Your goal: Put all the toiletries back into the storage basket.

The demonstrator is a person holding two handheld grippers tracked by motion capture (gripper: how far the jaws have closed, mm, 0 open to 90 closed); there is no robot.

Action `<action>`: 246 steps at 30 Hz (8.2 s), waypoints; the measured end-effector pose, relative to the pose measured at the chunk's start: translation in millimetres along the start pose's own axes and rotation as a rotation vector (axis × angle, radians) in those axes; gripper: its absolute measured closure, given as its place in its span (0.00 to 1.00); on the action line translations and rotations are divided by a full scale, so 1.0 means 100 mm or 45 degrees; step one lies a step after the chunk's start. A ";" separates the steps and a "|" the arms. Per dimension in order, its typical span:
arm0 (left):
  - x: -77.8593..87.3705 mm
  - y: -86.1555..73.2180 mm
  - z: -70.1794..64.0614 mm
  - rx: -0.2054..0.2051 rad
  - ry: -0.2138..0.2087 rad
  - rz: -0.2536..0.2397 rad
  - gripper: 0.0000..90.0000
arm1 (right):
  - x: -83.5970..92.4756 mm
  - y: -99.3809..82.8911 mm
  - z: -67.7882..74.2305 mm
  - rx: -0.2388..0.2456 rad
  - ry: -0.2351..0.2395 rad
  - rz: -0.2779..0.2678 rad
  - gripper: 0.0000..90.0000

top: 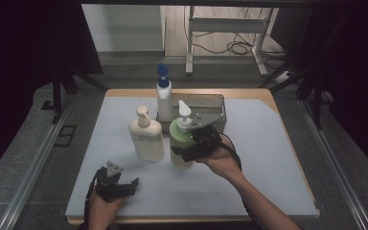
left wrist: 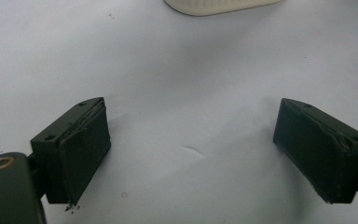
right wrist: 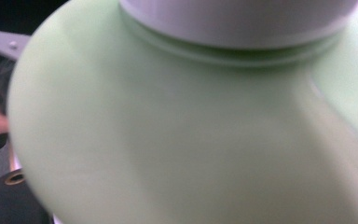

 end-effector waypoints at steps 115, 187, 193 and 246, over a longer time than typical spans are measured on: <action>0.00 0.00 0.00 0.002 -0.001 0.004 0.11 | -1.14 0.35 -1.27 -0.242 -0.370 0.125 0.14; 0.00 0.00 0.00 -0.001 0.001 0.006 0.11 | -0.74 -0.45 -1.31 -0.292 -0.260 0.176 0.47; 0.01 0.00 0.00 -0.003 0.001 0.010 0.11 | -0.77 -0.55 -1.40 -0.333 -0.301 0.200 0.78; 0.00 0.00 0.00 0.003 -0.002 0.005 0.11 | -1.24 -0.60 -1.38 -0.439 -0.299 0.282 1.00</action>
Point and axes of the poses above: each handheld gripper's, and its own axes: x roughly backward along the jaws, y roughly out of its top, z roughly to its left, the point moved 5 cm from there along -x, roughly forward along the jaws, and after that the axes turned 11 degrees about -y, right-handed, at the moved point
